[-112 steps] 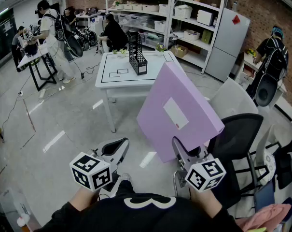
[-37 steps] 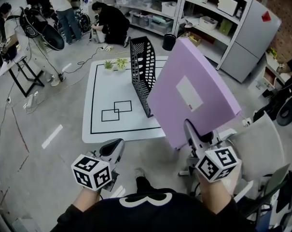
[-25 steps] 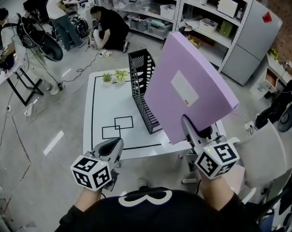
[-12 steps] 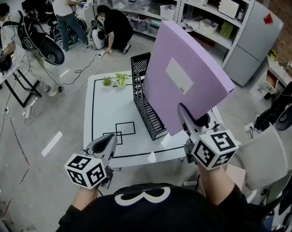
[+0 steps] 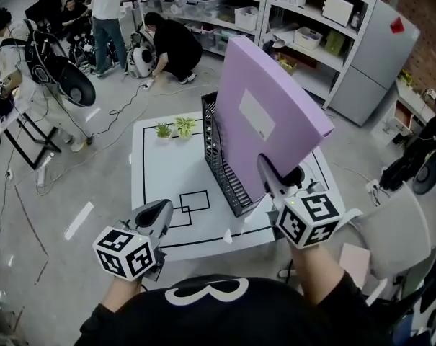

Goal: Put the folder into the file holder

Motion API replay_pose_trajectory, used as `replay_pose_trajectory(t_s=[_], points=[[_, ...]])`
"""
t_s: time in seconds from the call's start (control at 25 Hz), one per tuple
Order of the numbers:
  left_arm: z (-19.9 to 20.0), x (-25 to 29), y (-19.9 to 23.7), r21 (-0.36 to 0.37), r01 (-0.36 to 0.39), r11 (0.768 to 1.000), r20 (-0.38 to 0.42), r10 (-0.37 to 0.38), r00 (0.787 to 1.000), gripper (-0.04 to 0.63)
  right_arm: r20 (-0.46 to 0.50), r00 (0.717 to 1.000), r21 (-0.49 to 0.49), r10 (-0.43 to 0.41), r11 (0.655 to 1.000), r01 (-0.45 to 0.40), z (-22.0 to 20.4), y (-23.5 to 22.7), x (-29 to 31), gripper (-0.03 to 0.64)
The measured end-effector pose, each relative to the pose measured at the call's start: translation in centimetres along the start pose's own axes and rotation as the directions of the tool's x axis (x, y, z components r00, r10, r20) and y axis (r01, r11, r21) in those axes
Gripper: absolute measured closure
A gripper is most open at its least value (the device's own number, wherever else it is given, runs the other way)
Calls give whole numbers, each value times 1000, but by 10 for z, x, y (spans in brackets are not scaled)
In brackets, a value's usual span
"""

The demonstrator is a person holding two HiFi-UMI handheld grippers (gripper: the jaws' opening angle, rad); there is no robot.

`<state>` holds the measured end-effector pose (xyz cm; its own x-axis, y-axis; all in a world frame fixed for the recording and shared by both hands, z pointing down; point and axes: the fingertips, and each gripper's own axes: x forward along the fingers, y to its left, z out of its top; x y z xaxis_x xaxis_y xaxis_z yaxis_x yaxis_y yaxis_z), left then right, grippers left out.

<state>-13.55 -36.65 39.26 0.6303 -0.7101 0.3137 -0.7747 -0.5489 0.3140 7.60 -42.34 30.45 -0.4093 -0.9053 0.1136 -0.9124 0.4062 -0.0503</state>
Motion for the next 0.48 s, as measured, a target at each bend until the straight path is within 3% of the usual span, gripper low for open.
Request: replay_pose_trajectory(t_s=[0.24,0.48], points=[[3,1,6,22,21,1000,-21,-20,1000,590,-27,1000,-64,-9,998,7,-14,9,16,479],[-3,2,13,19,18,1000,-31,-17,999,589,-42,999,-57,-23,998,21,-35,7,27,478]])
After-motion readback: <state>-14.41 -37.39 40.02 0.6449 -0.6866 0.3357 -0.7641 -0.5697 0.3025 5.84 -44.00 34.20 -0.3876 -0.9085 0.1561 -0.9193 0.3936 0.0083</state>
